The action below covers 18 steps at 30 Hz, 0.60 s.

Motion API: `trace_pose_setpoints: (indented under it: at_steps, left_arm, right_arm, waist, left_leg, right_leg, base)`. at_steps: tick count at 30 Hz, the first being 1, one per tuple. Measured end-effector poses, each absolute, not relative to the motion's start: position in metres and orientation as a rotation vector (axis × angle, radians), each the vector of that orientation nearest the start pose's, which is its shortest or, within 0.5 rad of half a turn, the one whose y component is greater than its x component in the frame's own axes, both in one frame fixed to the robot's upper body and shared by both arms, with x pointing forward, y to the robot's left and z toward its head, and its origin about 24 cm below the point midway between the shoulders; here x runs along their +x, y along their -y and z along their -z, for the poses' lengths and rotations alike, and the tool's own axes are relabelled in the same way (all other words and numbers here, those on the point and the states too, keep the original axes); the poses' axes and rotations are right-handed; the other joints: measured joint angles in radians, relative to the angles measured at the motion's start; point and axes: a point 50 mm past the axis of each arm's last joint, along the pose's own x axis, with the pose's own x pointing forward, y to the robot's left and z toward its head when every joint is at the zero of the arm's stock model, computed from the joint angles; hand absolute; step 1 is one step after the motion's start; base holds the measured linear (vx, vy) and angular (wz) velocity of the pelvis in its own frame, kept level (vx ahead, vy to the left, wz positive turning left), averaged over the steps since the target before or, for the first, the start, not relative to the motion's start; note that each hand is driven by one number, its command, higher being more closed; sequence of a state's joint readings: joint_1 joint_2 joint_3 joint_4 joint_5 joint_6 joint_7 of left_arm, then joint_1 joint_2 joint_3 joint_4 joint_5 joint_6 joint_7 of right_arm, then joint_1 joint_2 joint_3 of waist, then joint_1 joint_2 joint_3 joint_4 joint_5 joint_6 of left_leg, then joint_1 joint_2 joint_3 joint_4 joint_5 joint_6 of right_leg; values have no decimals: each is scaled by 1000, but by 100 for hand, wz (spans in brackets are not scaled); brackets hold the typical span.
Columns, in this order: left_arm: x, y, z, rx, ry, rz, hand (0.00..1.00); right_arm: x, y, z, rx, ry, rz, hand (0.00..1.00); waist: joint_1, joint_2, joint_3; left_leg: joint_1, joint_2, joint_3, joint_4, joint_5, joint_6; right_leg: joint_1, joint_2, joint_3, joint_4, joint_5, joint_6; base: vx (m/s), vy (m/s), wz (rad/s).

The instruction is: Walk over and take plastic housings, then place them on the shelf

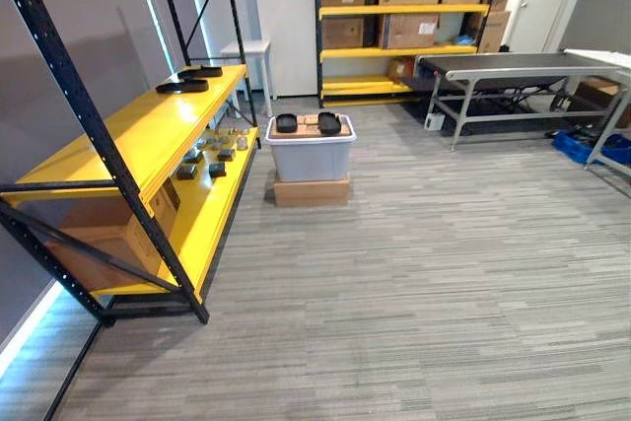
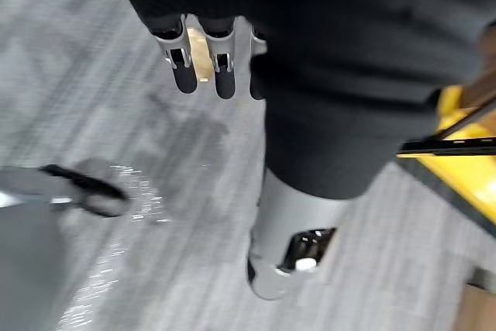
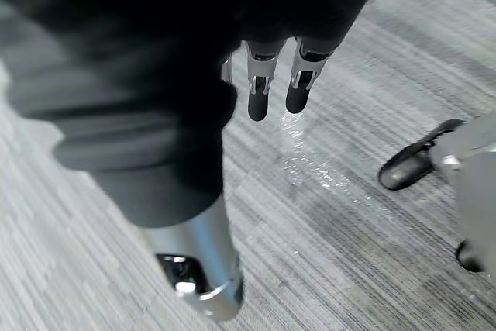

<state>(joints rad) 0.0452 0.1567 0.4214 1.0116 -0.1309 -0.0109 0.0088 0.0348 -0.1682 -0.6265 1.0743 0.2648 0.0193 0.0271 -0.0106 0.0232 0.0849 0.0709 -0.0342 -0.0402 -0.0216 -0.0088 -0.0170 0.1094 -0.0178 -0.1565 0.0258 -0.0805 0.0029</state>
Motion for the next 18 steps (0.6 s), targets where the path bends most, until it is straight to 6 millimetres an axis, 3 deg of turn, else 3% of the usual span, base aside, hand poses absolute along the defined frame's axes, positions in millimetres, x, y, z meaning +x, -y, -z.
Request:
trace_pose_setpoints:
  at_steps: [3,6,12,18]
  left_arm:
    - [114,-276,134,-95,-920,-560,0]
    - [102,-279,136,-84,-941,-573,0]
    - [73,-274,144,-100,-1009,-592,0]
    - [79,-267,143,-97,-977,-573,0]
  right_arm:
    - [100,309,128,364,-845,783,0]
    - [106,322,119,320,-794,798,0]
    - [103,318,122,329,-804,799,0]
    - [105,304,128,325,-835,761,0]
  waist:
    - [0,8,10]
    - [1,7,17]
    - [1,7,20]
    - [-2,8,20]
  left_leg:
    - [9,2,-15,-25,11,-14]
    - [38,6,-11,-45,11,-15]
    - [55,3,37,-64,10,-14]
    - [66,3,71,-65,9,-14]
  right_leg:
    - [4,0,-22,0,-4,5]
    - [22,3,-20,0,-8,11]
    - [24,-2,11,0,-11,16]
    - [24,-2,36,2,-11,16]
  base:
    - [23,-39,15]
    - [9,-14,1]
    - [-1,8,-17]
    - [-34,-12,-13]
